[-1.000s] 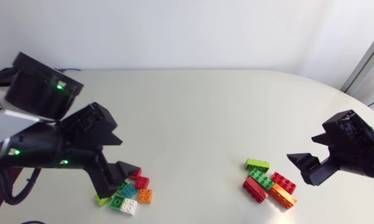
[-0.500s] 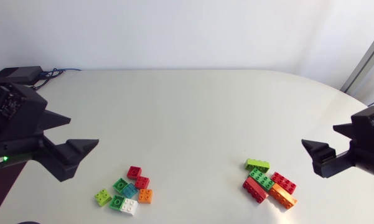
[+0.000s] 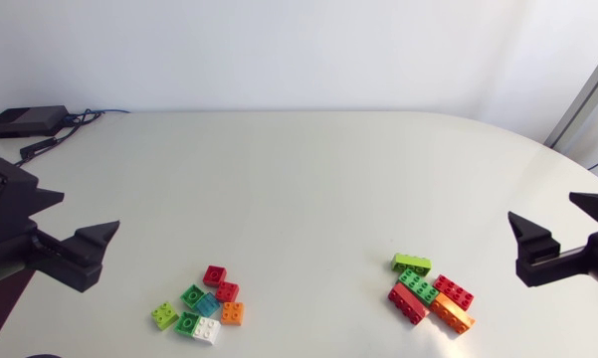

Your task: Sort duplo bricks by size, large to the right and small to the left

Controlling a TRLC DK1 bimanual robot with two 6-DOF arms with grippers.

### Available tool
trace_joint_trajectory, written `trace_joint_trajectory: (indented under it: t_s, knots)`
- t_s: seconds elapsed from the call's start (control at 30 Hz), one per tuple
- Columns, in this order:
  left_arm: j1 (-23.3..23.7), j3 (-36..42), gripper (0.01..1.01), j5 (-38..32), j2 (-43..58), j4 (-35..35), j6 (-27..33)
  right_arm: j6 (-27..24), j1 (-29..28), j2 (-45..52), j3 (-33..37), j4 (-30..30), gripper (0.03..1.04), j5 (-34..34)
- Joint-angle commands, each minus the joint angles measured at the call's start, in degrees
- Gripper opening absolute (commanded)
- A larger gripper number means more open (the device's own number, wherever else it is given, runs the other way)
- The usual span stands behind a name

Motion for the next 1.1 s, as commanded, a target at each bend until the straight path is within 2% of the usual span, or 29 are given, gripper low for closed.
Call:
trace_joint_trajectory:
  t_s: [0.0, 0.13, 0.27, 0.4, 0.6, 0.87, 1.07]
  knots:
    - [1.87, -1.38, 0.982, -1.36, -0.54, 1.42, -0.22, 2.64, 0.71, -2.14, -1.62, 1.29, 1.00, 0.47]
    - [3.01, -2.17, 0.982, -1.36, -1.77, 2.21, 0.13, 2.82, 0.98, -2.22, -2.41, 1.64, 1.00, 0.55]
    - [4.68, -3.32, 0.982, -1.01, -3.44, 3.62, -2.51, 0.80, 1.07, -4.95, -4.34, 2.69, 1.00, 1.43]
    - [6.00, -4.63, 0.982, -0.48, -4.67, 4.50, -2.42, -0.70, 1.51, -6.00, -5.05, 2.34, 1.00, 3.19]
    - [6.17, -7.18, 0.982, -0.48, -7.22, 6.17, -1.37, 0.97, 2.74, -12.15, -6.81, 3.48, 1.00, 3.54]
    - [7.49, -10.17, 0.982, -0.83, -10.30, 10.04, -1.98, 0.97, 3.00, -15.06, -9.09, 5.68, 1.00, 3.81]
    - [8.11, -12.72, 0.982, -5.49, -11.53, 14.61, -4.18, -0.08, 3.00, -18.31, -13.31, 9.55, 1.00, 3.54]
